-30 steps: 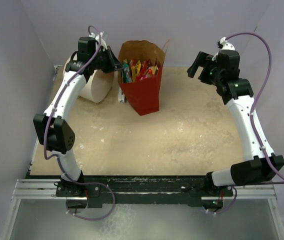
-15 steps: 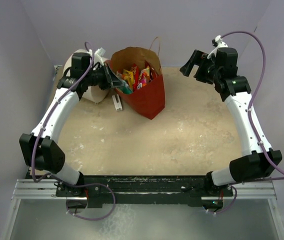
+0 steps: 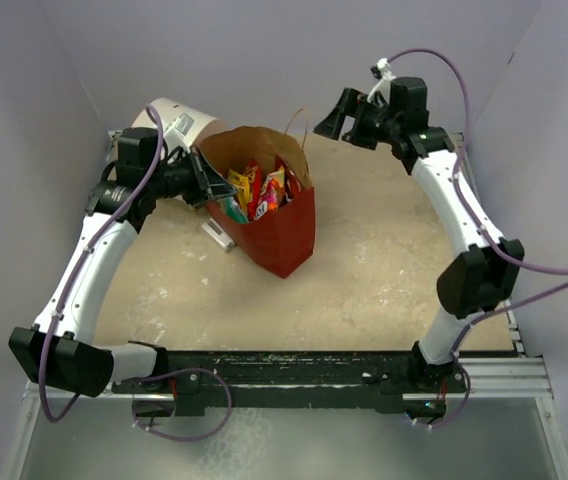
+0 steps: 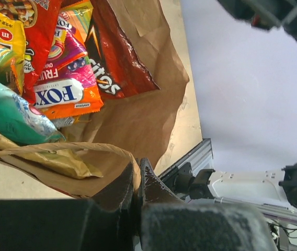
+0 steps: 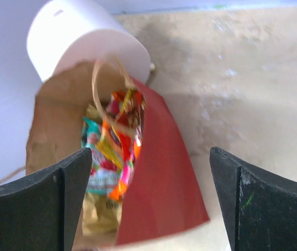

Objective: Take the snacks out of the paper bag

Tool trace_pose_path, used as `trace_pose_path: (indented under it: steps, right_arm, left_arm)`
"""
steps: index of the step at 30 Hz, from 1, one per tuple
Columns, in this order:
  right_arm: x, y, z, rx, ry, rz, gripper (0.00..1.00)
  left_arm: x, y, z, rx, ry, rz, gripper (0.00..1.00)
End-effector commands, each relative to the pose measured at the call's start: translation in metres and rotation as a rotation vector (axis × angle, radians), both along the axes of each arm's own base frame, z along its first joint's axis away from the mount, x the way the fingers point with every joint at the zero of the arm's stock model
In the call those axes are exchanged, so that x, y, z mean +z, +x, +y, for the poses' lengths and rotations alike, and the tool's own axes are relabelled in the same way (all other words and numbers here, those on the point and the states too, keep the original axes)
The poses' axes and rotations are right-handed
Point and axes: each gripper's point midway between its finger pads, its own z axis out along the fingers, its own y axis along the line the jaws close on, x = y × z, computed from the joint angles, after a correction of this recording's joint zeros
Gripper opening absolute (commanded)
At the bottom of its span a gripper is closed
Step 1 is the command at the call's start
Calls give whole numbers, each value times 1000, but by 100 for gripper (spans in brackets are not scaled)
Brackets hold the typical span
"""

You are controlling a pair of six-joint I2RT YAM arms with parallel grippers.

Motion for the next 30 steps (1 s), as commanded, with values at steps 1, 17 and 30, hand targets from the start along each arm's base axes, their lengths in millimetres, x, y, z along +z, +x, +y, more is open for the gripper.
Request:
trace_pose_path:
  steps: [1,17,30]
  right_arm:
    - [41,32,33,68,88,-117,92]
    - [42,8,87,234,164,-91,69]
    - [63,10,60,98,169,-104,0]
  left_arm:
    - [26,-13,3,-5,-21,-62,0]
    - [15,-16,15,-4,94,-58,0]
    - [16,-11,14,-24,112,-60,1]
